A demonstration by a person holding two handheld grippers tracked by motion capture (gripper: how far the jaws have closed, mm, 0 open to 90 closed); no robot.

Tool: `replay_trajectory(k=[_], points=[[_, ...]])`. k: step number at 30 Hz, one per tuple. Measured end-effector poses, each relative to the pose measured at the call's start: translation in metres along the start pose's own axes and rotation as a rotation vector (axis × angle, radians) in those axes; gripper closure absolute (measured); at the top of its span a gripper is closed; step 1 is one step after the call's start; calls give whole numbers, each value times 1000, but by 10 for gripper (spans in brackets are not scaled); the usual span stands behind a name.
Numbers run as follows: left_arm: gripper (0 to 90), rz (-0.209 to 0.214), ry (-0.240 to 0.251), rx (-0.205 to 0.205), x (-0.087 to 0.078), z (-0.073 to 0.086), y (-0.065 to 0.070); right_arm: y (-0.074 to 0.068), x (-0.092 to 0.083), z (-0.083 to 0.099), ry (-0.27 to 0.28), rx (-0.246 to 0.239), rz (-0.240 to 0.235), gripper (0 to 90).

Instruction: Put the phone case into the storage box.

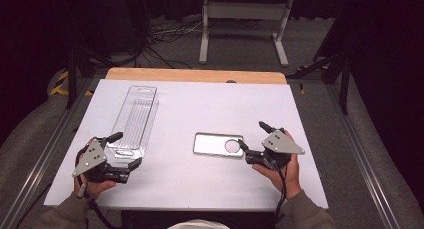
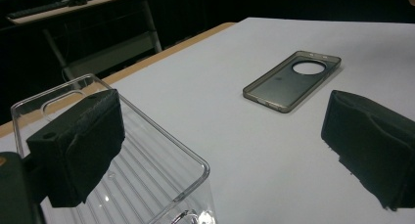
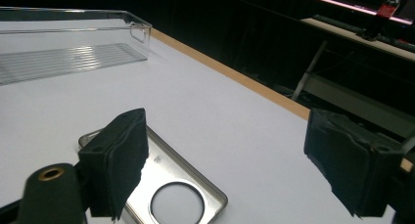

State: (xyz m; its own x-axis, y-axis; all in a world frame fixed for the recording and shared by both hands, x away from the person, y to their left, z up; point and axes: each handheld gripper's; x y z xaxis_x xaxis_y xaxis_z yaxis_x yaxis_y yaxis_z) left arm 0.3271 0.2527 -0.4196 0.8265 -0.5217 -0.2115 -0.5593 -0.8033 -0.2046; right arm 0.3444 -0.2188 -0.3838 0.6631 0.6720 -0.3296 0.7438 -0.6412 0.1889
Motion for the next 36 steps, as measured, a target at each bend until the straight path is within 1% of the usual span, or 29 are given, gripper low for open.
replay_trajectory(k=[1, 2, 3, 4, 5, 6, 8, 9, 12, 13, 14, 15, 16, 18, 19, 21, 22, 23, 24, 25, 26, 27, 28, 30, 31, 32, 36], points=[[32, -2, 1, -1, 0, 0, 0, 1, 3, -2, 6, -1, -5, 184], [32, -2, 1, -1, 0, 0, 0, 2, 7, -4, 4, 4, -19, 185], [32, 2, -1, 2, 0, 1, -1, 4, 11, -6, -8, 13, -28, 185], [32, 0, -1, 2, 0, 1, -1, 5, 15, -8, -15, 18, -32, 192], [32, 0, -1, 2, 0, 1, -1, 5, 15, -8, -15, 18, -32, 192], [32, -3, 0, 1, 0, 1, -1, 6, 24, -11, -31, 19, -44, 214], [32, 3, -2, -3, 1, 1, -1, 6, 28, -11, -39, 20, -44, 225], [32, 2, 1, -2, 1, 1, -1, 7, 34, -13, -49, 19, -45, 237], [33, 0, 2, -3, 1, 1, -1, 10, 49, -15, -71, 40, -68, 271], [33, 0, 1, -3, 1, 2, -1, 11, 55, -15, -73, 50, -85, 310], [32, 1, 0, -8, 1, 2, -1, 12, 59, -16, -79, 57, -107, 319], [32, -1, 0, -6, 1, 2, -1, 12, 64, -16, -81, 66, -111, 336], [32, -1, 0, -6, 1, 2, -1, 12, 69, -17, -89, 69, -110, 379], [33, 4, -3, -4, 1, 1, -1, 12, 78, -19, -99, 75, -136, 442], [33, 4, -4, -2, 1, 1, -1, 12, 83, -20, -105, 79, -139, 472], [33, 6, -7, -1, 2, 2, -2, 11, 92, -21, -119, 87, -161, 551], [33, 5, -8, 1, 2, 2, -2, 11, 97, -22, -127, 85, -161, 595], [33, 5, -8, 1, 2, 2, -2, 11, 97, -22, -127, 85, -161, 595], [33, 7, -10, 3, 2, 2, -2, 11, 107, -21, -148, 97, -167, 681], [33, 7, -9, 4, 2, 2, -3, 11, 112, -20, -153, 103, -171, 723], [33, 7, -9, 4, 2, 2, -3, 11, 116, -20, -164, 108, -171, 757], [33, 8, -8, 5, 2, 2, -3, 11, 116, -20, -164, 108, -171, 757], [34, 9, -9, 2, 2, 3, -3, 11, 126, -18, -184, 116, -176, 824], [34, 12, -7, 1, 2, 3, -3, 12, 134, -16, -200, 129, -183, 881], [34, 12, -7, 1, 2, 3, -3, 12, 134, -16, -200, 129, -183, 881], [34, 15, -9, -4, 2, 3, -3, 12, 142, -15, -223, 138, -190, 900], [34, 19, -10, -5, 2, 3, -3, 12, 158, -12, -271, 145, -200, 900]])
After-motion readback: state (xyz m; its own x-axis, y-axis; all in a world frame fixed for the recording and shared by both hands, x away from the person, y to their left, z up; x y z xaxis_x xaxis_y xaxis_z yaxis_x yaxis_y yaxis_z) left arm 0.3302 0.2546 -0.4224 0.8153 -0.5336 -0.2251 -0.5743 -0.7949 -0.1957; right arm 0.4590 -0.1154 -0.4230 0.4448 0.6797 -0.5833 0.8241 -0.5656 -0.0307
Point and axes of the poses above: each handheld gripper's, and its own axes: x roughly forward along the jaws, z roughly out of its underside, y roughly to its right, and after that the axes turned 14 degrees about -z, right-handed
